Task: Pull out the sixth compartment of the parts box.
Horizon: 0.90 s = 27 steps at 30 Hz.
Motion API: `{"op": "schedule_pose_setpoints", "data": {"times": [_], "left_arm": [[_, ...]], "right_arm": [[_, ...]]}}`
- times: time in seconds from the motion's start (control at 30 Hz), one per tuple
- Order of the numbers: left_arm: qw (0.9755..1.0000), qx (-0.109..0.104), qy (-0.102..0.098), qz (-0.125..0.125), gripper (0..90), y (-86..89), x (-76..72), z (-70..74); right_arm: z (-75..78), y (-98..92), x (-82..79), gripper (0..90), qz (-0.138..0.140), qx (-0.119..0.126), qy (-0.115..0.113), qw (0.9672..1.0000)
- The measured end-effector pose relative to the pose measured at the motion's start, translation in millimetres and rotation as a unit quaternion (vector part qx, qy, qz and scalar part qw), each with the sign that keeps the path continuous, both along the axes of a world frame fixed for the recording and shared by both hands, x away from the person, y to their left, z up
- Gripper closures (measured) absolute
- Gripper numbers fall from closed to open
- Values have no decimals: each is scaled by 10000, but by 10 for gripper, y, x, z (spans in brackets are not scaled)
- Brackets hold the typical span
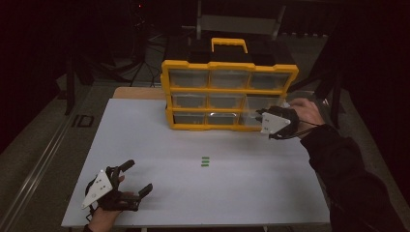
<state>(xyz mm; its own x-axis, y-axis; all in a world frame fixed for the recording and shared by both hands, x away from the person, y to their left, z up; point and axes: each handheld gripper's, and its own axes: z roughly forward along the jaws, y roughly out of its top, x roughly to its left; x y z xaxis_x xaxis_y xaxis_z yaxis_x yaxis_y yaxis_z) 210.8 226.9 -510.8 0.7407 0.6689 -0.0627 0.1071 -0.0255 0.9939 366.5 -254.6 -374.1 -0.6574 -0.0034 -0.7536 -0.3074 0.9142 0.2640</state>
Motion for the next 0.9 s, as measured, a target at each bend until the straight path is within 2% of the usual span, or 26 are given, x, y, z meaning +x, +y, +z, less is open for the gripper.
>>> {"op": "schedule_pose_setpoints", "data": {"times": [0.9], "left_arm": [[10000,-3,-5,-17,0,-9,2,1]], "right_arm": [[13,-16,-154,750,82,46,128,9999]]}}
